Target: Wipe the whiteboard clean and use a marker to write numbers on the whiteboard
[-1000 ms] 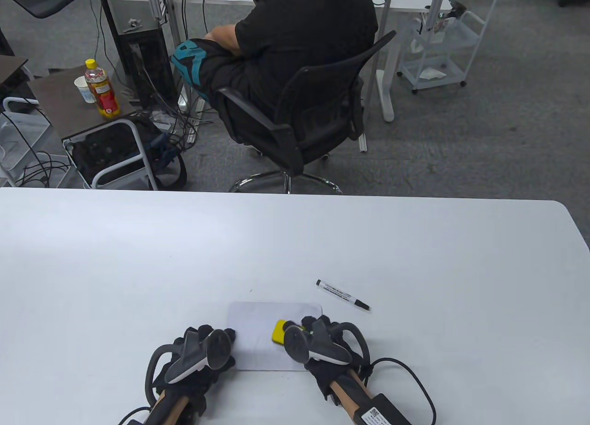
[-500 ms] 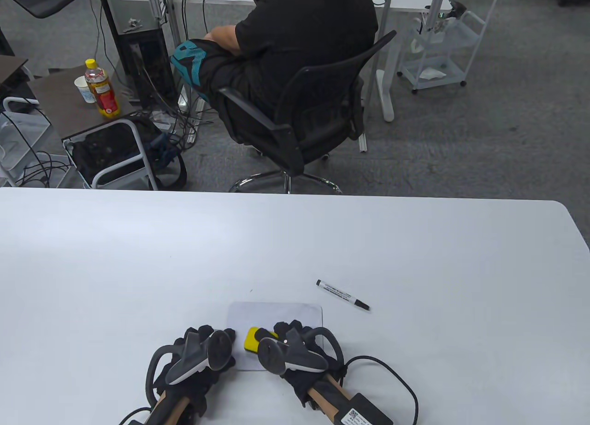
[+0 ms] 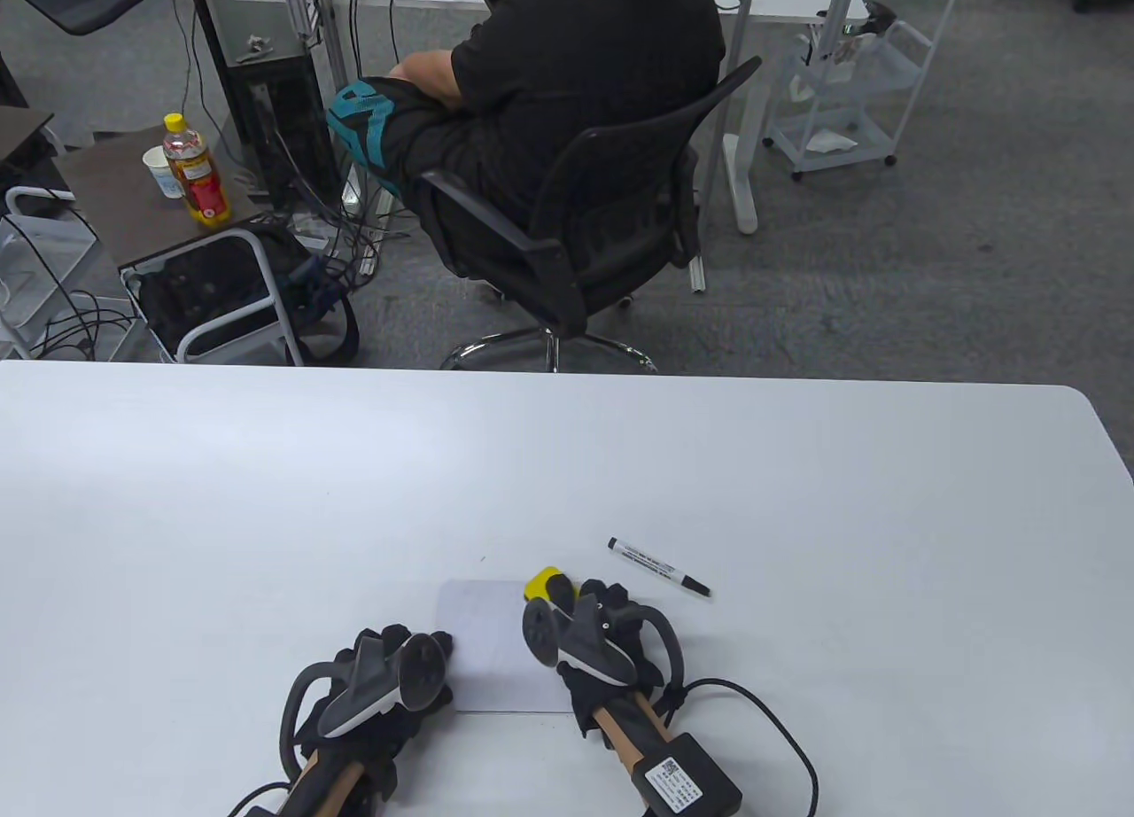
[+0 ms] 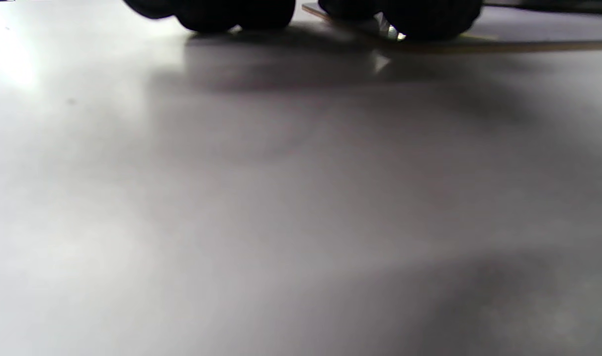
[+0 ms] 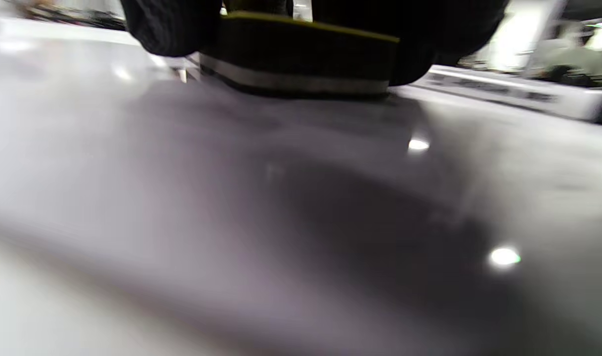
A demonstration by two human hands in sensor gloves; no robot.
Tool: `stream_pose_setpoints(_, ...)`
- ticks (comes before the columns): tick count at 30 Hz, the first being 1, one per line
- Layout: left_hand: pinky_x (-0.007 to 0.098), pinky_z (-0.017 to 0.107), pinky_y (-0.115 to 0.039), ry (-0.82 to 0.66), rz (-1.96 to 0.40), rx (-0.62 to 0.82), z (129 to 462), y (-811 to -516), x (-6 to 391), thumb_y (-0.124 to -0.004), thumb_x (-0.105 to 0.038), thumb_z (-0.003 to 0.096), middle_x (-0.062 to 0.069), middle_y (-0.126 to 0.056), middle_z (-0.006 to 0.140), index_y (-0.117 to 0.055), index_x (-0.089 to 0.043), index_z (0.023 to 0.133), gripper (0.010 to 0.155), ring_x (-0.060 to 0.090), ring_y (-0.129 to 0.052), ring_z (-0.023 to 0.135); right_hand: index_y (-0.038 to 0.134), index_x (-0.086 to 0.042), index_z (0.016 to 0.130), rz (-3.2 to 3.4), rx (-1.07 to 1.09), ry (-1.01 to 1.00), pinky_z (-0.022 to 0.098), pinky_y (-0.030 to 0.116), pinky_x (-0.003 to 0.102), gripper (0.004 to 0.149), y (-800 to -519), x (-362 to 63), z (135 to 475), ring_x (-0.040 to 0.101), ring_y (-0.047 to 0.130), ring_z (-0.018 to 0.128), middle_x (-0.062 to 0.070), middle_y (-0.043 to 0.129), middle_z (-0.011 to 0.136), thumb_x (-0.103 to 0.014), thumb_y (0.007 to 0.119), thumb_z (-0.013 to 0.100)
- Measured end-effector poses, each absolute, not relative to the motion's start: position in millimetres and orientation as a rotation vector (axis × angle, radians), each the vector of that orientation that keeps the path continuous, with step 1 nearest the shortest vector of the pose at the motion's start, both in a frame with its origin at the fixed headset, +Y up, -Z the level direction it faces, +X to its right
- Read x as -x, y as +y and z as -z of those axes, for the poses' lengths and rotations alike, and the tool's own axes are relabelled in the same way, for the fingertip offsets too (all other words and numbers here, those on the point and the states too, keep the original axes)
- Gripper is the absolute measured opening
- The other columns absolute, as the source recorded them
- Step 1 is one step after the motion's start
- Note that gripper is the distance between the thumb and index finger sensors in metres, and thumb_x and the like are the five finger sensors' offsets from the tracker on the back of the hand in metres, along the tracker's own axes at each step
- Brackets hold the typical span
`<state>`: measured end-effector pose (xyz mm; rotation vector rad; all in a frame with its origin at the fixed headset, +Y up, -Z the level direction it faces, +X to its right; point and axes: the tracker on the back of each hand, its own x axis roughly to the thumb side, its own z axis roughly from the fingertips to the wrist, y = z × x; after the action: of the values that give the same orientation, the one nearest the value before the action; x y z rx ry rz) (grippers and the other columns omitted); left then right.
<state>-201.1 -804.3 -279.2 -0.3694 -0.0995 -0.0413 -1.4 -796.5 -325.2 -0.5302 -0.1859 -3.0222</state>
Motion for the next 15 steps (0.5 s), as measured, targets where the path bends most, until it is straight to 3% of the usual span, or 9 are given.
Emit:
stream_pose_setpoints(3, 0.053, 0.080, -0.057, -0.097, 0.041, 0.365, 279, -804, 201, -0.064, -0.060, 0.0572, 0.006, -0.049, 0.117, -0.050, -0.043, 0.115, 0.062, 0.034, -0.054, 0.106, 0.053, -0.025, 0.106, 2.944, 0.879, -0.259, 0.056, 0.068, 0.054, 0.057, -794, 22, 298, 0.045, 0.074, 0.082, 0.027, 0.068, 0.103, -0.042, 0.073, 0.055)
stream_pose_setpoints(6, 0.053, 0.080, -0.057, -0.099, 0.039, 0.368, 279, -804, 201, -0.064, -0.060, 0.0571, 0.006, -0.050, 0.117, -0.050, -0.043, 0.115, 0.062, 0.035, -0.054, 0.106, 0.052, -0.028, 0.105, 2.865, 1.009, -0.338, 0.058, 0.066, 0.057, 0.058, -788, 22, 284, 0.045, 0.072, 0.087, 0.024, 0.066, 0.107, -0.041, 0.076, 0.054)
stream_pose_setpoints(9, 0.053, 0.080, -0.057, -0.104, 0.042, 0.374, 280, -804, 202, -0.064, -0.060, 0.0573, 0.006, -0.049, 0.118, -0.049, -0.043, 0.115, 0.062, 0.034, -0.054, 0.106, 0.051, -0.032, 0.105, 2.886, 0.934, -0.468, 0.060, 0.063, 0.057, 0.058, -784, 15, 303, 0.044, 0.068, 0.090, 0.022, 0.064, 0.109, -0.041, 0.078, 0.054)
stream_pose_setpoints(11, 0.053, 0.080, -0.057, -0.104, 0.046, 0.376, 279, -804, 201, -0.064, -0.060, 0.0572, 0.006, -0.049, 0.118, -0.049, -0.043, 0.115, 0.062, 0.034, -0.054, 0.106, 0.050, -0.031, 0.105, 2.908, 0.690, -0.375, 0.059, 0.064, 0.056, 0.058, -786, 12, 328, 0.045, 0.071, 0.089, 0.023, 0.066, 0.108, -0.041, 0.076, 0.054)
stream_pose_setpoints(15, 0.053, 0.080, -0.057, -0.104, 0.048, 0.372, 279, -804, 201, -0.063, -0.060, 0.0573, 0.006, -0.049, 0.118, -0.049, -0.043, 0.115, 0.062, 0.034, -0.054, 0.106, 0.050, -0.028, 0.106, 3.022, 0.443, -0.379, 0.058, 0.065, 0.056, 0.058, -789, 15, 362, 0.046, 0.071, 0.086, 0.026, 0.066, 0.106, -0.042, 0.075, 0.055)
